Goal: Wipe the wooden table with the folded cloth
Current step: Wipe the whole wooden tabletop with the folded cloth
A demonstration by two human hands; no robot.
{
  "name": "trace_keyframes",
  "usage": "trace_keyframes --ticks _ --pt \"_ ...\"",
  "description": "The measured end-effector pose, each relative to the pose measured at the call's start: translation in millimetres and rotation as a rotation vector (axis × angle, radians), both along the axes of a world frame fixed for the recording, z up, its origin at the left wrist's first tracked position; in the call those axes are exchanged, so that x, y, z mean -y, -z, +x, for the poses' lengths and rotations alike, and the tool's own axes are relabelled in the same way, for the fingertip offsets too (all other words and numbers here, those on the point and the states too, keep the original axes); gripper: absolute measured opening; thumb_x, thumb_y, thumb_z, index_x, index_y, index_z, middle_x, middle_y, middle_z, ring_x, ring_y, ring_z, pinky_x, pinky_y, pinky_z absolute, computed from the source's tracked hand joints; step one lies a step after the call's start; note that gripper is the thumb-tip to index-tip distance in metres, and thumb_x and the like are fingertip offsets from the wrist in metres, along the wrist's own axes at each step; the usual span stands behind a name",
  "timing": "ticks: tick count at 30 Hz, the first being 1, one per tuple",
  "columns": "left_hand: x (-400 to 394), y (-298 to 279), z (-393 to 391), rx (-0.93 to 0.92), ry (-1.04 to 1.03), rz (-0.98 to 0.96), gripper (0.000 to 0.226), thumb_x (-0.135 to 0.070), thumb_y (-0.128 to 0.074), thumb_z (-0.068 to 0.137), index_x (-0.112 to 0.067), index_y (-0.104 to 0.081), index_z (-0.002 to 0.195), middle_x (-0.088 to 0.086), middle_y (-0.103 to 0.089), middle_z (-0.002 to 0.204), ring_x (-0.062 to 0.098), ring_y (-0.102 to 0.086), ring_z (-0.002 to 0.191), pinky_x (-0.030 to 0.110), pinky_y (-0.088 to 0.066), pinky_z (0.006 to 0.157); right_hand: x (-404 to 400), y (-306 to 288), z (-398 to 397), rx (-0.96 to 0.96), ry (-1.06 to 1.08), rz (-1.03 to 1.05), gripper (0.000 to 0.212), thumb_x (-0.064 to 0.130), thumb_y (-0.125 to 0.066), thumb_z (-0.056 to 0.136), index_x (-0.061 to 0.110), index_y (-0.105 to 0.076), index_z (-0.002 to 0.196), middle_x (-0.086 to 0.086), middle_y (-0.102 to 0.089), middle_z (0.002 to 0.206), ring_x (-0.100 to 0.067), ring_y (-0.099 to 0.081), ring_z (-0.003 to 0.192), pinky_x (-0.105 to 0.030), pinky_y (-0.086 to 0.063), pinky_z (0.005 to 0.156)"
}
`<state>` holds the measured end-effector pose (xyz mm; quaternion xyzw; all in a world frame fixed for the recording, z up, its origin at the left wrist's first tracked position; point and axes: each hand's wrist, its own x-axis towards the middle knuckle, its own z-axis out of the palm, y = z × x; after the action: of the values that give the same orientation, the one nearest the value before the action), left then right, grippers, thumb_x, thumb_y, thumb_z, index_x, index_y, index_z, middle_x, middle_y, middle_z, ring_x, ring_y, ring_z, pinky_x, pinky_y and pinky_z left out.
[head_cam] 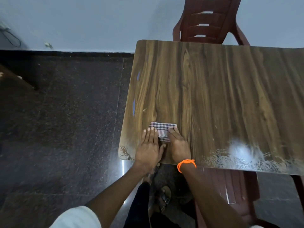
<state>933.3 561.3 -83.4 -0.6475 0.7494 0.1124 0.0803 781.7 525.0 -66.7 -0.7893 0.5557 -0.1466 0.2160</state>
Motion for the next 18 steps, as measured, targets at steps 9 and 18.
trace_keyframes --ticks 9,18 --pt "-97 6 23 -0.127 -0.033 -0.046 0.074 -0.05 -0.03 0.107 0.006 -0.024 0.156 0.026 -0.023 0.163 0.034 -0.012 0.156 0.047 -0.009 0.126 -75 16 6 0.028 -0.17 0.048 0.066 -0.014 -0.065 0.067 0.004 -0.054 0.13 -0.007 -0.048 0.143 -0.025 -0.032 0.14 -0.035 -0.054 0.091" --pt "-66 -2 -19 -0.209 -0.102 -0.036 0.07 -0.046 -0.021 0.107 0.006 -0.033 0.152 0.026 -0.035 0.158 0.034 -0.02 0.155 0.049 -0.012 0.127 -57 25 -27 0.055 0.0 0.006 0.057 -0.02 -0.06 0.072 0.008 -0.063 0.122 -0.005 -0.055 0.137 -0.023 -0.039 0.135 -0.039 -0.049 0.098"
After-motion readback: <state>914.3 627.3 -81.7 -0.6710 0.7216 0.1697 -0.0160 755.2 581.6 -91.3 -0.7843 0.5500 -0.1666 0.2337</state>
